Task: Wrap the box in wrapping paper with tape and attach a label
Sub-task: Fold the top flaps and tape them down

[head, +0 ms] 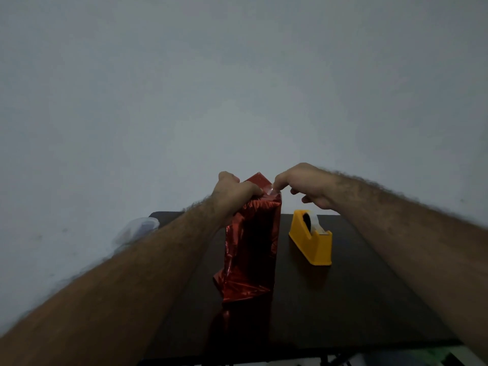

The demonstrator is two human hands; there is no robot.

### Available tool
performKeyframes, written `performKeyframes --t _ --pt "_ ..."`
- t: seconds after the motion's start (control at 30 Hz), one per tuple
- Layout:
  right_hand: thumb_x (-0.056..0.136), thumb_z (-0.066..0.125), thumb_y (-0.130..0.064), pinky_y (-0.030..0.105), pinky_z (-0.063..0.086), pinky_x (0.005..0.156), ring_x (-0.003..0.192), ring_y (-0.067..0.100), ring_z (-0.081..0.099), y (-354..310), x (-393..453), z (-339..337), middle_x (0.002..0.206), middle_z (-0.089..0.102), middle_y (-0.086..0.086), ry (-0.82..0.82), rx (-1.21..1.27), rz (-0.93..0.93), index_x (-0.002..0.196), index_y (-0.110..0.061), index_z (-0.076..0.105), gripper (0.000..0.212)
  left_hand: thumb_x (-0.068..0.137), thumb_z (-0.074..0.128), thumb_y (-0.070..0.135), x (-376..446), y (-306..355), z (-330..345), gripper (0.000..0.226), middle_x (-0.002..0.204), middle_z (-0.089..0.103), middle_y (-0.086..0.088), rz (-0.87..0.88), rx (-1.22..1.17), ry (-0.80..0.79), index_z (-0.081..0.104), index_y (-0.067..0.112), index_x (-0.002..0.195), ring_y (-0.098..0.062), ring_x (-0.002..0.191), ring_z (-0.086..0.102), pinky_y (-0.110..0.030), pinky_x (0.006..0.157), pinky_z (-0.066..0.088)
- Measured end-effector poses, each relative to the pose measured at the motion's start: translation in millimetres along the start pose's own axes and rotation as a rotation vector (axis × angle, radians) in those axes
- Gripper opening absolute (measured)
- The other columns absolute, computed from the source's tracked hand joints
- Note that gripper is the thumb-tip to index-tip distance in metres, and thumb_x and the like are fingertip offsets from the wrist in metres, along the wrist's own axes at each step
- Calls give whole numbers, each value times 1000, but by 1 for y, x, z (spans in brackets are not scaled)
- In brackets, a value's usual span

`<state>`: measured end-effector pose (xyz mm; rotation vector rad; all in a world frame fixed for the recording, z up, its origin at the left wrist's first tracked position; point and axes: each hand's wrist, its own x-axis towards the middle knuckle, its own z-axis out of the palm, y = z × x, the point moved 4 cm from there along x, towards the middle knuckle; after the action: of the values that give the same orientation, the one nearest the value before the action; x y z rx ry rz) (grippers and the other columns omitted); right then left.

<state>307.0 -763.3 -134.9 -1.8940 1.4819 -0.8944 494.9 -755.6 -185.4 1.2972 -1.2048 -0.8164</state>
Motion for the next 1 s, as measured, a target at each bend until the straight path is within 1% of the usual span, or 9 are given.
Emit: performKeyframes --t 0.2,0.4,0.5,0.53,0.57,0.6,0.67,0.8,1.0 --pt "86 73 -26 45 41 95 120 22 54 -7 0 -3 118 65 -8 -59 -17 45 110 -13 76 27 64 87 29 3 -2 -1 72 113 63 -14 1 9 9 42 18 118 -30 98 71 -52 80 65" --pt "86 74 -23 47 42 99 121 24 54 -9 -1 -1 114 65 -8 -54 -59 58 109 -12 74 26 67 87 28 4 -4 -1 73 114 62 -14 13 2 -5 40 17 123 -29 99 71 -47 80 65" --pt "79 78 -26 44 52 94 119 24 57 -9 2 -1 127 63 3 -19 -119 59 111 -12 72 35 65 87 29 4 -4 -1 74 115 61 -14 21 6 -2 40 18 122 -30 101 71 -50 83 65" --pt "78 79 -26 45 46 105 121 25 57 -9 2 -1 132 61 5 -9 -133 57 112 -11 71 38 65 87 30 4 -4 -1 74 115 62 -14 21 6 0 40 18 122 -30 101 71 -51 83 64" --pt "79 80 -25 39 53 84 125 27 56 -10 2 0 135 59 5 -3 -143 52 115 -10 69 41 64 87 30 4 -4 -2 75 114 62 -14 21 8 2 40 18 121 -31 101 71 -51 83 64" --pt "81 80 -24 33 37 79 130 28 53 -10 0 0 136 56 5 4 -152 50 118 -8 67 43 63 87 30 4 -5 -2 75 114 62 -14 22 8 2 40 19 121 -31 100 72 -51 83 65" --pt "83 80 -21 37 41 87 136 30 48 -9 -1 1 140 53 8 18 -166 49 119 -8 63 42 65 87 29 4 -5 -2 73 115 62 -15 26 1 -1 40 19 120 -31 100 72 -51 83 65" --pt "79 83 -22 38 41 89 139 30 47 -7 0 2 150 52 12 25 -178 51 125 -6 63 52 67 88 29 4 -6 -2 72 114 62 -14 36 12 8 40 18 121 -30 101 71 -48 83 64" --pt "75 87 -22 32 40 69 111 23 48 -12 -3 0 140 55 10 38 -228 42 114 -5 67 47 67 86 31 3 -6 -2 73 115 61 -14 51 18 -6 40 19 122 -30 102 70 -45 79 64"
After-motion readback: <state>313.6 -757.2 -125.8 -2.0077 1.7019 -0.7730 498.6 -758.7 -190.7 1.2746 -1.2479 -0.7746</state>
